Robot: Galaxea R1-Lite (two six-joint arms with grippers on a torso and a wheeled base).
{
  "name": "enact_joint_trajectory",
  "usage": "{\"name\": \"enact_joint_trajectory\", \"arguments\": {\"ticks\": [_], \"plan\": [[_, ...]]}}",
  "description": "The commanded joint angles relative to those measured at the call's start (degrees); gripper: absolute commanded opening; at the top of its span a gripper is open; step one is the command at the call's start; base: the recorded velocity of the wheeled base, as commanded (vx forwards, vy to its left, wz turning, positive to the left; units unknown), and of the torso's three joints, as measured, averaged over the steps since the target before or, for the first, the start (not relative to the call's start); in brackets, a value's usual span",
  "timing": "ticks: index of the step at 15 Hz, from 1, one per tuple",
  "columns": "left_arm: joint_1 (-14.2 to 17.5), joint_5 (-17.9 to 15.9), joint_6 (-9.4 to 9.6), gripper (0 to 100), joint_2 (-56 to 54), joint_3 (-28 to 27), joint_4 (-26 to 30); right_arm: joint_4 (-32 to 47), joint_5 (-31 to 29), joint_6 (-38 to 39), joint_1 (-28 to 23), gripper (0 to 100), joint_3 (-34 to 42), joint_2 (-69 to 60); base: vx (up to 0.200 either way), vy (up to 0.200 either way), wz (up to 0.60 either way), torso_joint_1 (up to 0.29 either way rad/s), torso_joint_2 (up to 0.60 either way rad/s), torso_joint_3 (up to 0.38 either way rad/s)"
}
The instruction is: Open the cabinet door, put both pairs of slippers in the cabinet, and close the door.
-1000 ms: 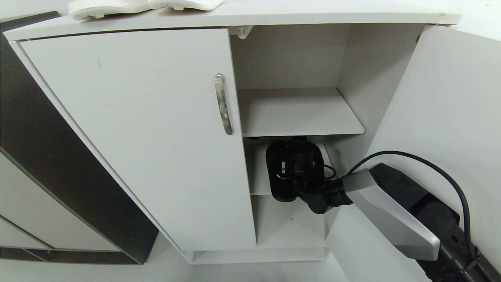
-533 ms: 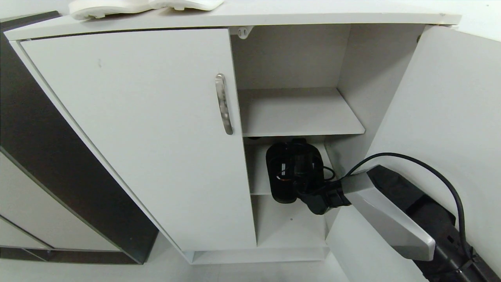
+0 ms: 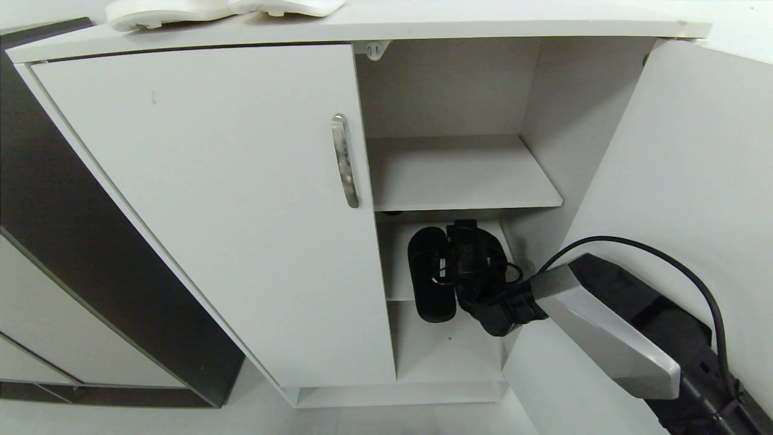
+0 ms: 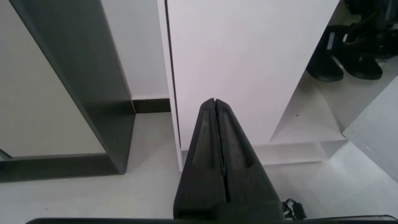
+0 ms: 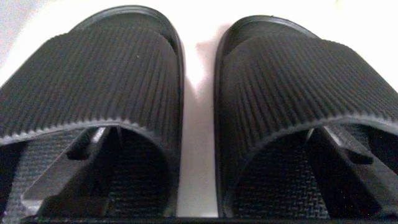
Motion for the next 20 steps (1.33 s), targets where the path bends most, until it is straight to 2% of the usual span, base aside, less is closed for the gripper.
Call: {"name": "enact_joint_trajectory", "arguments": {"ticks": [1, 7, 8, 13, 19, 20], "plan": [[0.0, 0.0, -0.03, 0, 0.0, 0.0, 0.0, -2.4, -0.2, 0.0, 1.5, 100, 8.3, -7.1, 0.0, 0.0, 0.0, 0.0, 0.0, 0.0], [0.0, 0.0, -0.03, 0, 0.0, 0.0, 0.0, -14.9, -0.3, 0.1, 6.8, 100, 32.8, -19.7, 0.0, 0.0, 0.0, 0.0, 0.0, 0.0], [0.0, -0.1, -0.03, 0, 0.0, 0.0, 0.0, -16.9, -0.3, 0.1, 7.3, 100, 35.0, -20.3, 0.0, 0.0, 0.0, 0.0, 0.0, 0.0], [0.0, -0.1, -0.03, 0, 0.0, 0.0, 0.0, -17.6, -0.3, 0.0, 7.7, 100, 36.2, -19.9, 0.0, 0.0, 0.0, 0.0, 0.0, 0.0], [0.0, -0.2, -0.03, 0, 0.0, 0.0, 0.0, -17.6, -0.3, 0.0, 8.5, 100, 36.3, -20.0, -0.2, 0.0, 0.0, 0.002, 0.0, 0.005], [0.0, -0.2, 0.4, 0, 0.0, 0.0, 0.0, -17.6, -0.3, 0.0, 8.5, 100, 36.7, -20.2, 0.0, 0.0, 0.0, 0.0, 0.0, 0.0]]}}
